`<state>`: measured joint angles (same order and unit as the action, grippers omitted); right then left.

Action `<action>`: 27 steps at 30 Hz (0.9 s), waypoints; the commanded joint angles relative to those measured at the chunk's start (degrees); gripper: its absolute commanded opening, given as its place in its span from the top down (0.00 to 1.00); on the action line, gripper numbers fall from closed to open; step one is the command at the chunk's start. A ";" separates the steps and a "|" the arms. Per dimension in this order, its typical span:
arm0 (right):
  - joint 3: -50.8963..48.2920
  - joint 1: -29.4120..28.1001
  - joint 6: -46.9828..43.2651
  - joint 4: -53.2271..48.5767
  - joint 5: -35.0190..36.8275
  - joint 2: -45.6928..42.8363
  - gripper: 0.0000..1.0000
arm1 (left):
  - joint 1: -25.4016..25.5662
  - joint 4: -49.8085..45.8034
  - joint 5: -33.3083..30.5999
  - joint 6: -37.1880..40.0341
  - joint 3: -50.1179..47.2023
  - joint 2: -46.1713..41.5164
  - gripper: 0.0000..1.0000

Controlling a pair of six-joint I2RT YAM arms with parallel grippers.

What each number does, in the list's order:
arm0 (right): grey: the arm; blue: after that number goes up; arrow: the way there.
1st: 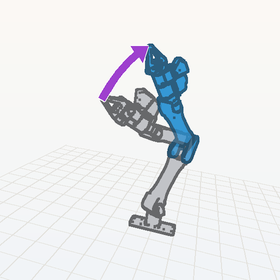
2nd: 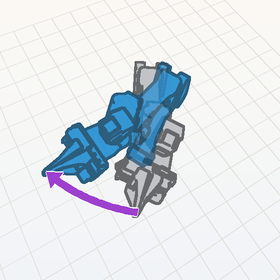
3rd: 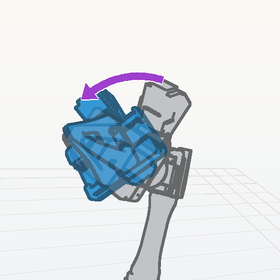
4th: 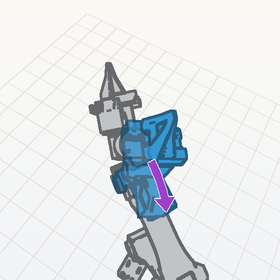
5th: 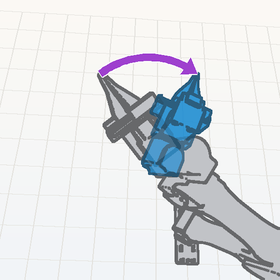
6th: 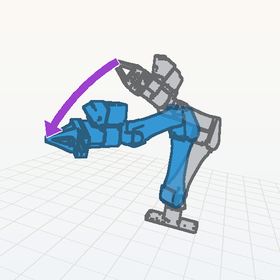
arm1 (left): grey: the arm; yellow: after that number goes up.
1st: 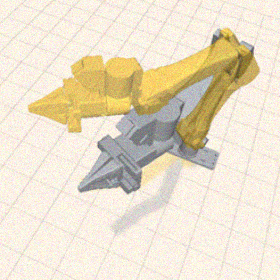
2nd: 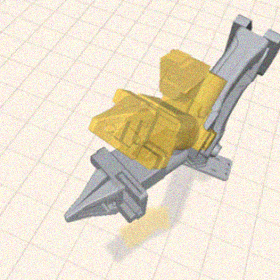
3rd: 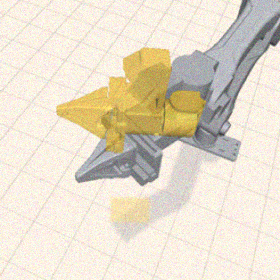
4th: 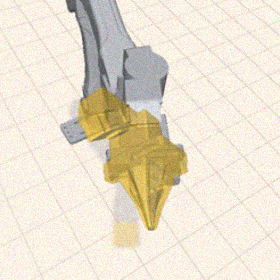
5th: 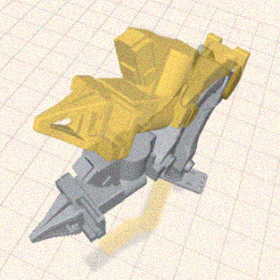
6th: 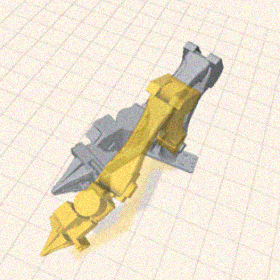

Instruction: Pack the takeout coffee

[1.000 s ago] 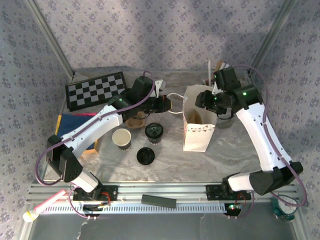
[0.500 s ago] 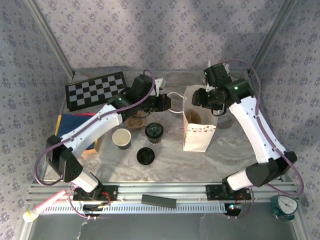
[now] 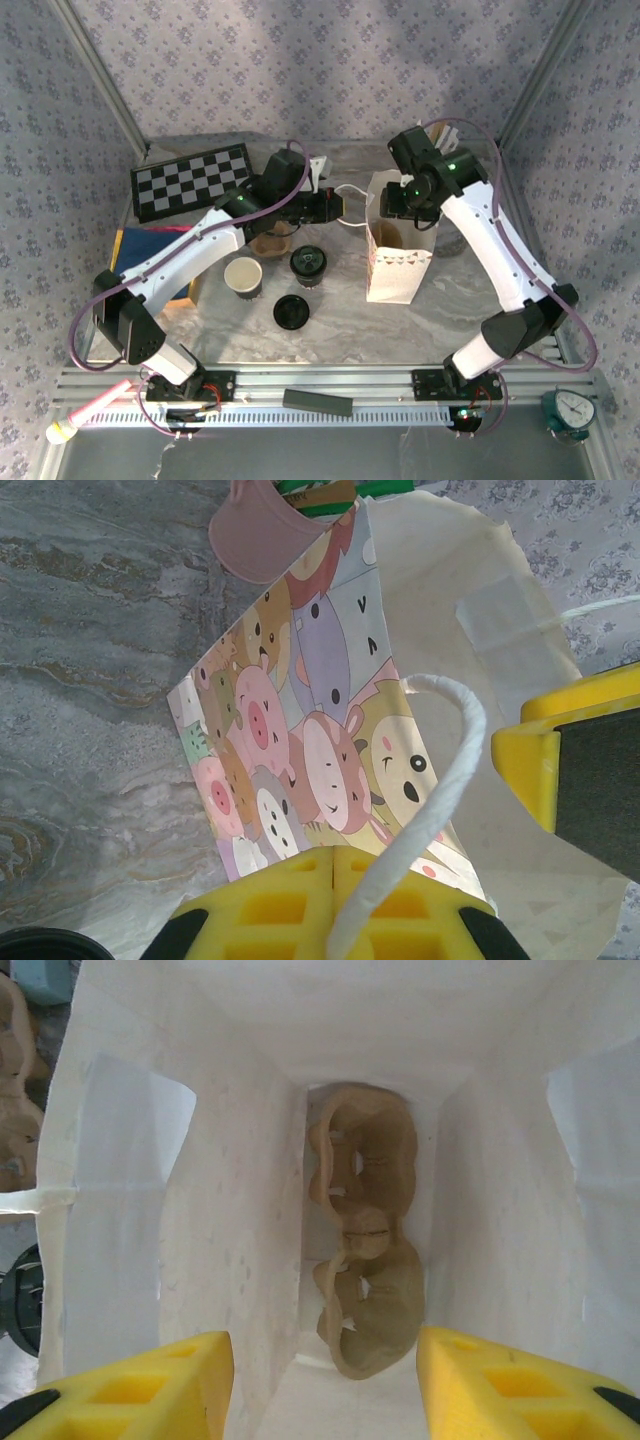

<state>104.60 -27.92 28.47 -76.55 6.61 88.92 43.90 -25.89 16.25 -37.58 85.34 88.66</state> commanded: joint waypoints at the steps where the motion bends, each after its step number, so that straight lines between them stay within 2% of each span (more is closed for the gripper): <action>1: 1.91 -0.77 -0.78 -3.59 2.54 0.79 0.49 | 0.34 0.75 0.93 0.55 1.41 0.20 1.00; 27: 1.58 -2.39 -0.26 -5.60 4.57 2.08 0.52 | 0.43 1.02 1.06 0.30 0.97 -0.18 1.00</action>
<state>104.95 -29.89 28.45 -79.96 9.80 90.32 44.01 -25.87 16.27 -37.58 85.34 88.66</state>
